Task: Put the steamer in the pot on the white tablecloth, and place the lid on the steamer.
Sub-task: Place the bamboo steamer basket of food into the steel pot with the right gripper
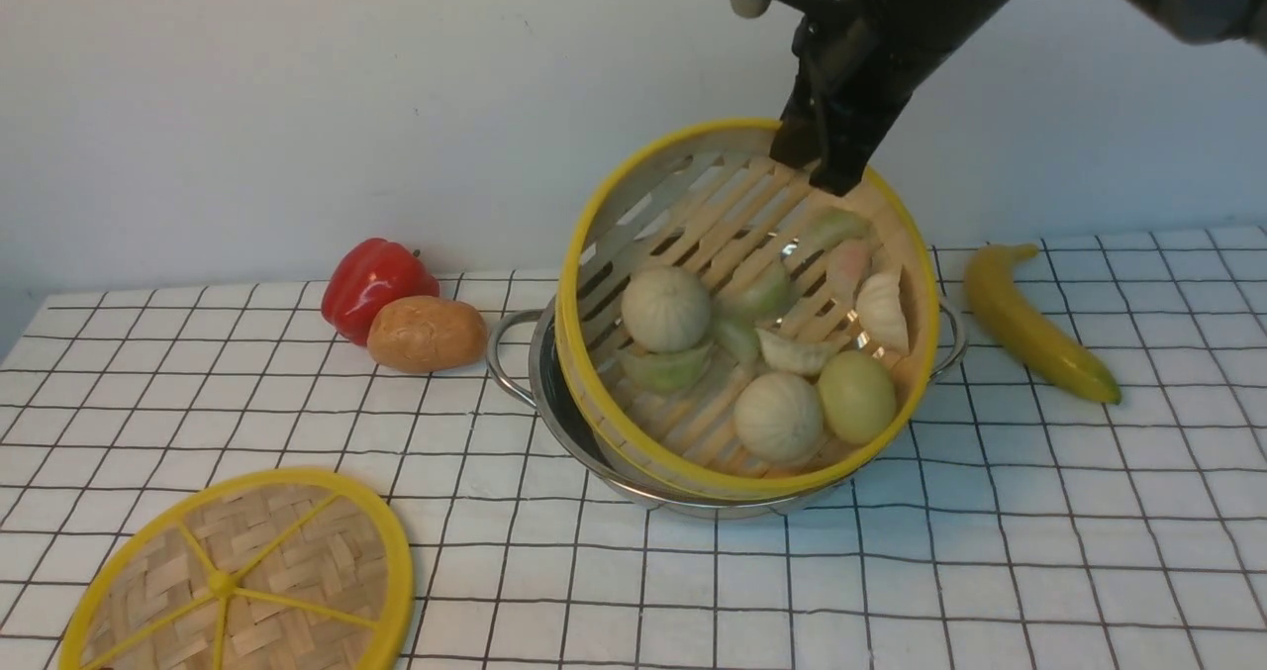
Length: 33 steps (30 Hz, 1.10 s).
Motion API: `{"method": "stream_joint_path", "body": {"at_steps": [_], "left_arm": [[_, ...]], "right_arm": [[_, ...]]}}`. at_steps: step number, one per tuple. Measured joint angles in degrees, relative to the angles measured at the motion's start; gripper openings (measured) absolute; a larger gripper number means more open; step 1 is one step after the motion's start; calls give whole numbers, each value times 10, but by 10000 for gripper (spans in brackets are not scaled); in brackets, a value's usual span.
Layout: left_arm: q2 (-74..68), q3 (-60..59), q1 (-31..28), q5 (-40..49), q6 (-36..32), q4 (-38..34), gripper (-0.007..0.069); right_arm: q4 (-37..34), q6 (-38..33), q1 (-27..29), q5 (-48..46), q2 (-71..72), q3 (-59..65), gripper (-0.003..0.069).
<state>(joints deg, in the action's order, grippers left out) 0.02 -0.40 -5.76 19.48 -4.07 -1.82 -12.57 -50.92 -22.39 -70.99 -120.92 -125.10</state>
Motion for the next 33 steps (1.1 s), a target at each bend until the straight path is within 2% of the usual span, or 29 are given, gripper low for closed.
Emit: {"method": "stream_joint_path", "body": {"at_steps": [22,33], "left_arm": [[0,0,0,0,0,0,474],[0,0,0,0,0,0,474]], "right_arm": [[3,-17,0,-12,-55,-29,78],[7,5,0,-12,-46,-23,78]]}}
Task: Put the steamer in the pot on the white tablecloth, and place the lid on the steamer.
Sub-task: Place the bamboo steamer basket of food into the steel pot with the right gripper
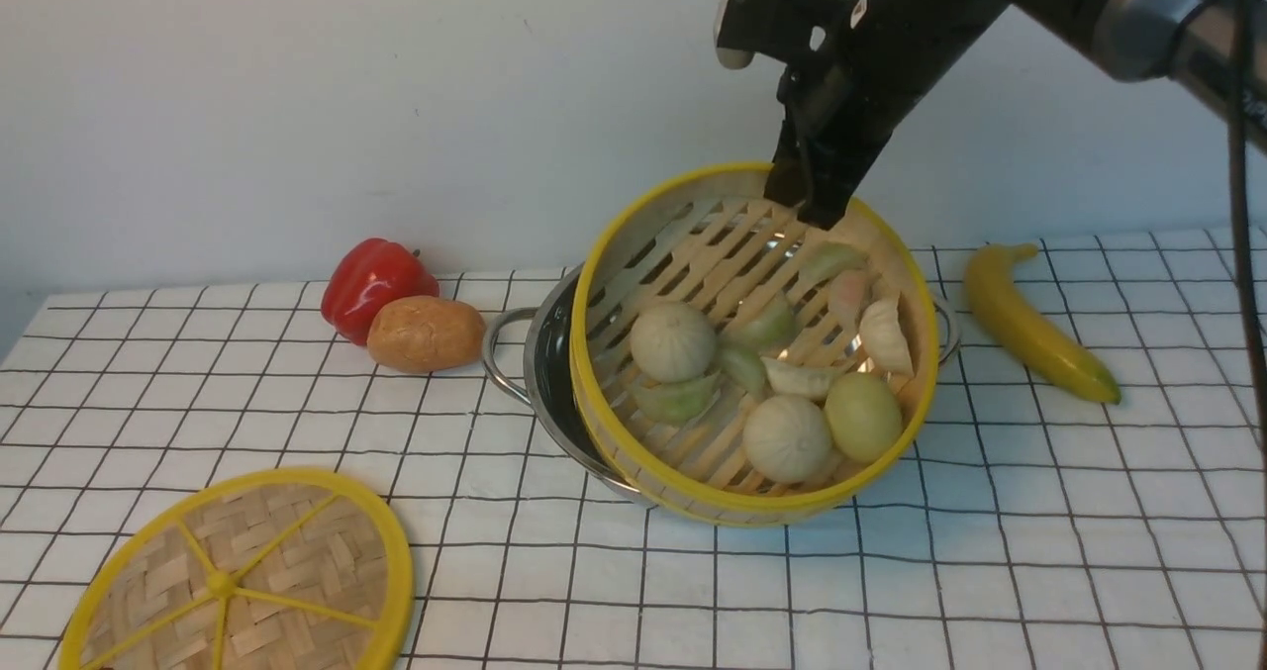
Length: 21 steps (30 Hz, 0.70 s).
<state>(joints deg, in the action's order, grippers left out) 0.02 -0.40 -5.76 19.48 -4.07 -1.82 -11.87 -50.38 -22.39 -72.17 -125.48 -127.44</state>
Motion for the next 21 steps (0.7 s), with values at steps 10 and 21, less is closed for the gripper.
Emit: {"method": "stream_joint_path", "body": {"at_steps": [10,21], "left_arm": [[0,0,0,0,0,0,474],[0,0,0,0,0,0,474]], "right_arm": [[19,9,0,8,56,47,81],[19,21,0,8,71,51,81]]}}
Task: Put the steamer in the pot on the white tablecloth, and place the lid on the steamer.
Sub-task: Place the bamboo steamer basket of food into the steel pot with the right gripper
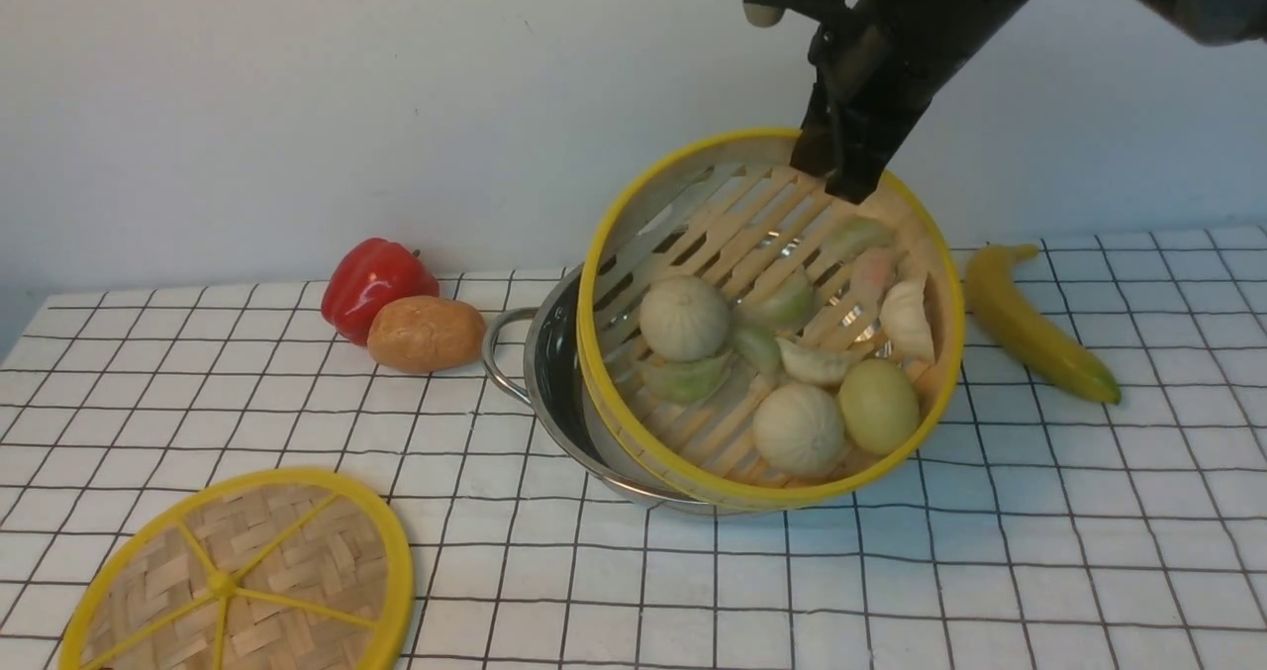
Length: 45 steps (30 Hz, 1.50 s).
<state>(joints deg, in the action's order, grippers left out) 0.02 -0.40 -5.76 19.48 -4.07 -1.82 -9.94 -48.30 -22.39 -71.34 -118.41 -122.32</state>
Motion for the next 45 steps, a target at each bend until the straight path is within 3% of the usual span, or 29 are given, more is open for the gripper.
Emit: {"method": "stream_joint_path", "body": {"at_steps": [45], "left_arm": [[0,0,0,0,0,0,474]], "right_arm": [[-32,-39,0,39,-34,-40,81]]}}
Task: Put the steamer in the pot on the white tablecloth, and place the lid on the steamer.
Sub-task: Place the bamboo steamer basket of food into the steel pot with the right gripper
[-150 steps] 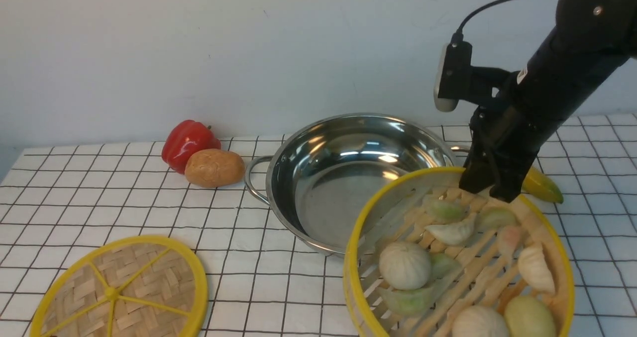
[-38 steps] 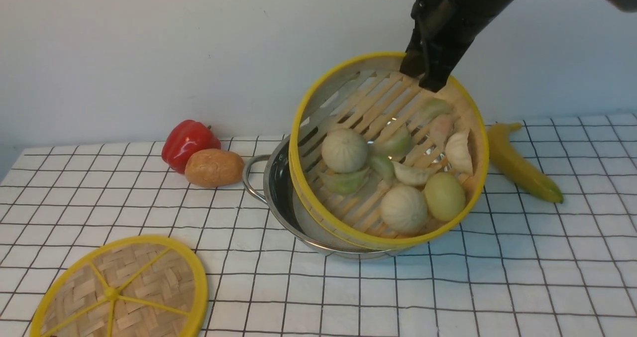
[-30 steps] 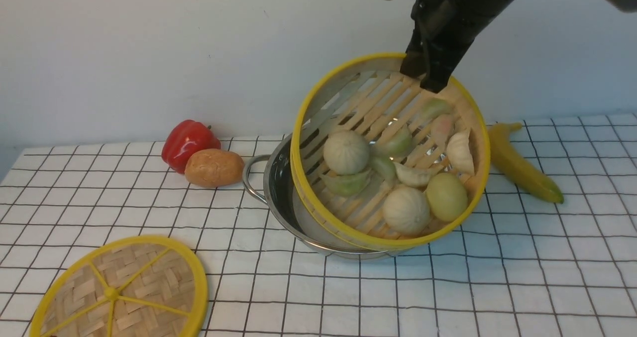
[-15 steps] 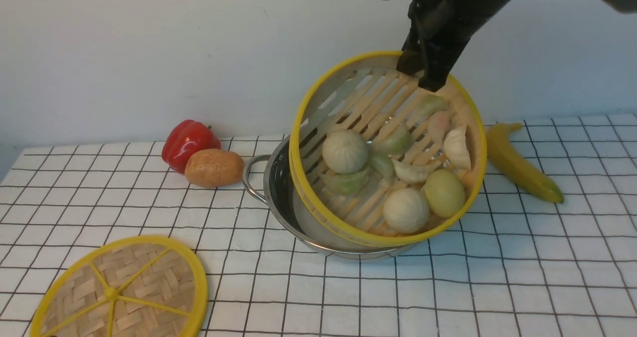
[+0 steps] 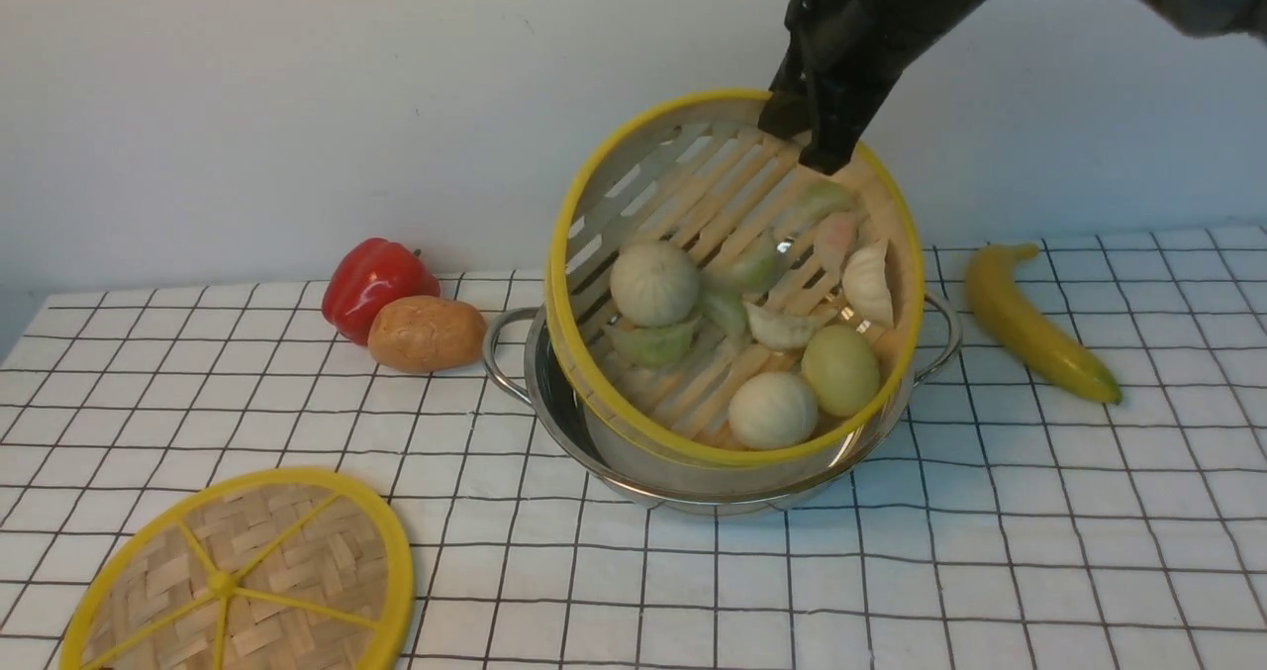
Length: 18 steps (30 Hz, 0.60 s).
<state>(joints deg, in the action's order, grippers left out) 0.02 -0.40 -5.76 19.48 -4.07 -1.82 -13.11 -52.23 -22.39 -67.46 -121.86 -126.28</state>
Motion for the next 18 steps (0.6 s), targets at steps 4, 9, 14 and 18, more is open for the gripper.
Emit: {"method": "stream_joint_path", "body": {"at_steps": [4,9,14,18], "left_arm": [[0,0,0,0,0,0,474],[0,0,0,0,0,0,474],[0,0,0,0,0,0,474],[0,0,0,0,0,0,474]], "right_arm": [[1,-5,0,7,-18,-1,81],[1,-5,0,9,-44,-34,81],[-7,-5,0,11,-54,-52,81],[-5,-5,0,2,-59,-52,81]]}}
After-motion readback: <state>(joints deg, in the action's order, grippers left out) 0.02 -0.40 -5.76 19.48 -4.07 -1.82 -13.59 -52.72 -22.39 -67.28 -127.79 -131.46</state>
